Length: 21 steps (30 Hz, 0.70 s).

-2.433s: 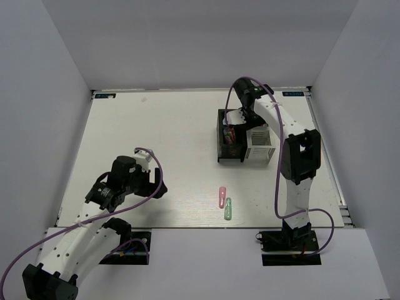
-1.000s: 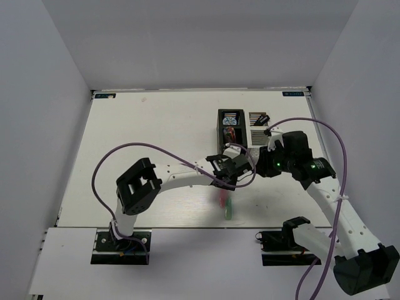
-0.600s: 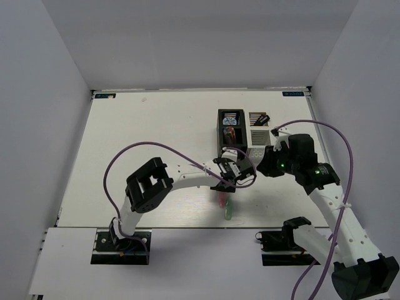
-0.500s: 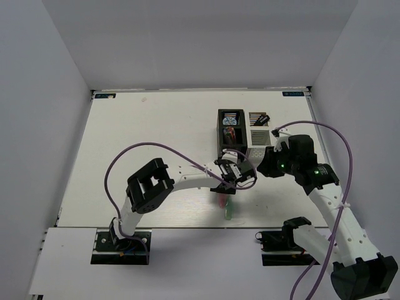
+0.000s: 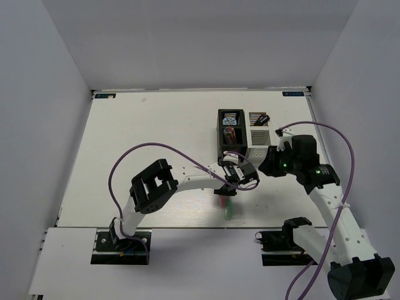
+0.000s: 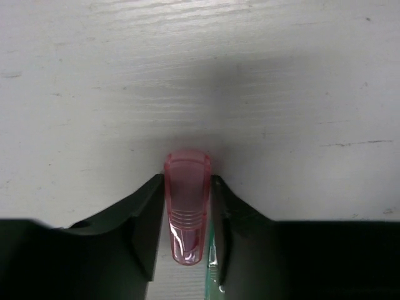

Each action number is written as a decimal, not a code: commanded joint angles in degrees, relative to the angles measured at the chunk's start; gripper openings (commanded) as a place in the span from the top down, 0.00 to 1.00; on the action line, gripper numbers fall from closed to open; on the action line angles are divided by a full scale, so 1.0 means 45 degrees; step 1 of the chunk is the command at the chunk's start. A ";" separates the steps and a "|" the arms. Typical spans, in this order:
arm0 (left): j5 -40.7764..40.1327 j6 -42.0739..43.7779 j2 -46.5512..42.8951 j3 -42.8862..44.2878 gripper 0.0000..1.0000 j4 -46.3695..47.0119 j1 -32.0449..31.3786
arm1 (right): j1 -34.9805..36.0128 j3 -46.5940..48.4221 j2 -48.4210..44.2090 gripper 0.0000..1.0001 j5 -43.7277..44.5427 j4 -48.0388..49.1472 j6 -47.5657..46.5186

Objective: Sort the stationery into containers
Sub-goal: Pick up the pen from the center of the board.

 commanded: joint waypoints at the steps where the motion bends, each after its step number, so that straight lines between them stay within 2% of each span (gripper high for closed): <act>1: 0.0305 -0.0428 0.0890 -0.0317 0.58 -0.0598 -0.0073 | -0.0221 0.0022 -0.0130 0.67 -0.0357 0.0305 0.0208; 4: 0.0851 -0.0467 0.1008 -0.0706 0.72 -0.0385 -0.0073 | -0.0358 -0.0017 -0.0170 0.67 -0.0455 0.0209 0.0189; 8: 0.1184 -0.0467 0.0600 -0.1429 0.98 0.0357 -0.0034 | -0.0476 -0.0017 -0.0190 0.67 -0.0630 0.0286 0.0169; 9: 0.1185 -0.0467 0.0482 -0.1567 1.00 0.0397 -0.0015 | -0.0515 -0.0036 -0.0190 0.65 -0.0612 0.0285 0.0131; 11: 0.0990 -0.0175 0.0073 -0.1666 1.00 0.0515 -0.0014 | -0.0554 -0.0075 -0.0248 0.54 -0.0728 0.0266 -0.0064; 12: 0.0912 0.0174 -0.0277 -0.1569 1.00 0.0341 -0.0034 | -0.0554 -0.0134 -0.0306 0.35 -0.0787 0.0247 -0.0316; 14: 0.0346 0.0974 -0.1021 -0.1026 1.00 0.0106 -0.0073 | -0.0593 -0.0231 -0.0404 0.23 -0.0826 0.0208 -0.0804; 15: 0.0074 0.1230 -0.1719 -0.0847 1.00 -0.0146 -0.0073 | -0.0554 -0.0270 -0.0404 0.30 -0.0749 0.0169 -0.0885; 16: -0.0025 0.1542 -0.1958 -0.0652 1.00 -0.0168 -0.0073 | -0.0554 -0.0406 -0.0462 0.47 -0.0767 0.0149 -0.0963; 17: -0.0181 0.2473 -0.2154 -0.0070 1.00 -0.0188 -0.0054 | -0.0612 -0.0485 -0.0540 0.71 -0.0652 0.0149 -0.1060; 18: -0.0241 0.2772 -0.2523 0.0207 1.00 -0.0169 -0.0054 | -0.0613 -0.0563 -0.0619 1.00 -0.0476 0.0187 -0.1061; 21: -0.0690 0.4042 -0.3053 0.1532 1.00 -0.0286 -0.0015 | -0.0651 -0.0739 -0.0775 1.00 -0.0475 0.0168 -0.1431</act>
